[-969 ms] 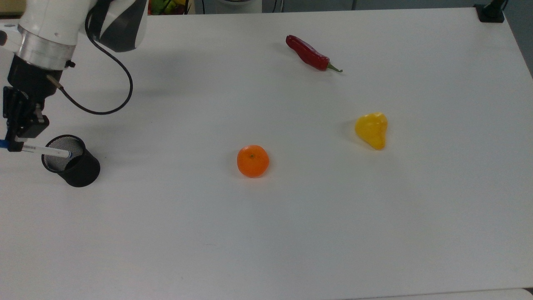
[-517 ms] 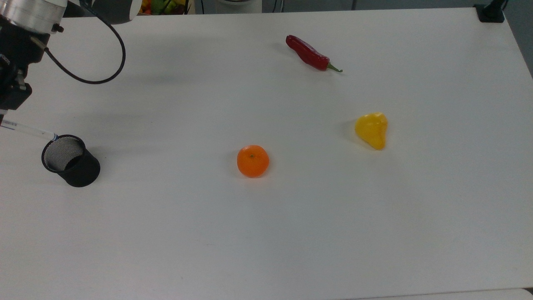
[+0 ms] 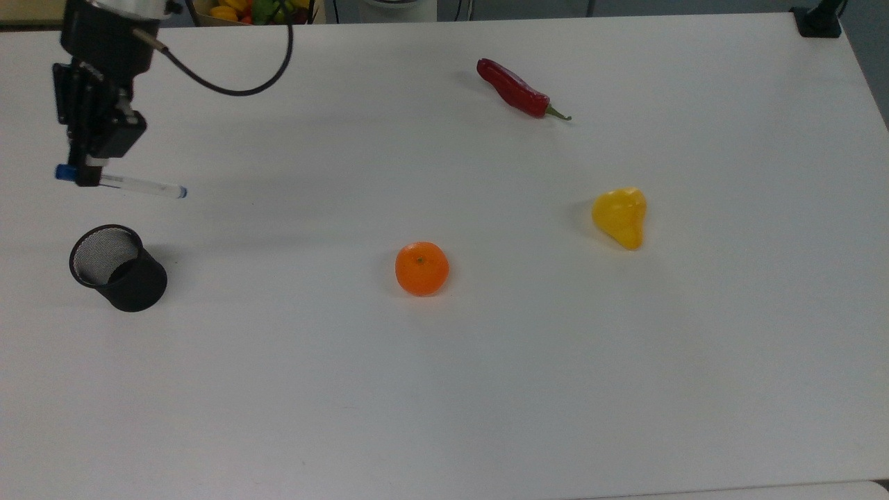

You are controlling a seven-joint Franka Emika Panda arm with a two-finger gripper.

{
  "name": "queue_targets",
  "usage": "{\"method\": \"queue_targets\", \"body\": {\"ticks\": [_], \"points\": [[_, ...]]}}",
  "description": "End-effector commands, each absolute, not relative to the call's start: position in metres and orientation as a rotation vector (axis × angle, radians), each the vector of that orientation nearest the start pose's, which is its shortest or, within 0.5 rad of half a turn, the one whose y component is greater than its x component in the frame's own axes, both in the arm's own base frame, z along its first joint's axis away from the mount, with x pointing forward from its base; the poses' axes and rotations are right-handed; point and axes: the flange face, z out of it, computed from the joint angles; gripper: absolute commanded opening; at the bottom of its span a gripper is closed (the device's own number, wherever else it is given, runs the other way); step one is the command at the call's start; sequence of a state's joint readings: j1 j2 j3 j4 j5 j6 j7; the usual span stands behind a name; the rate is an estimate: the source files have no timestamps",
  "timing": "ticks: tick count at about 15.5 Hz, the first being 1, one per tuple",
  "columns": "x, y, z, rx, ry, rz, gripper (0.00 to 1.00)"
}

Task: Take marker pen
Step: 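Lift the marker up out of the pen cup, then carry the marker beside the orange and lower it to the table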

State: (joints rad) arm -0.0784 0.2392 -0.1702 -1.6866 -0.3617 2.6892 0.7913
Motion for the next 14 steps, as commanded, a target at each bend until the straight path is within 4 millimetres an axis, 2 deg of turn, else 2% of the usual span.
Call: {"method": "queue_targets", "body": {"ticks": [1, 7, 11, 14], "points": [[0.650, -0.085, 0.543, -2.860, 1.051, -1.078, 0.03], [0.645, 0.005, 0.526, -2.995, 0.899, -0.814, 0.03], [0.636, 0.042, 0.513, -3.039, 0.865, -0.585, 0.03], [0.626, 0.060, 0.500, -3.078, 0.645, -0.362, 0.03]]}}
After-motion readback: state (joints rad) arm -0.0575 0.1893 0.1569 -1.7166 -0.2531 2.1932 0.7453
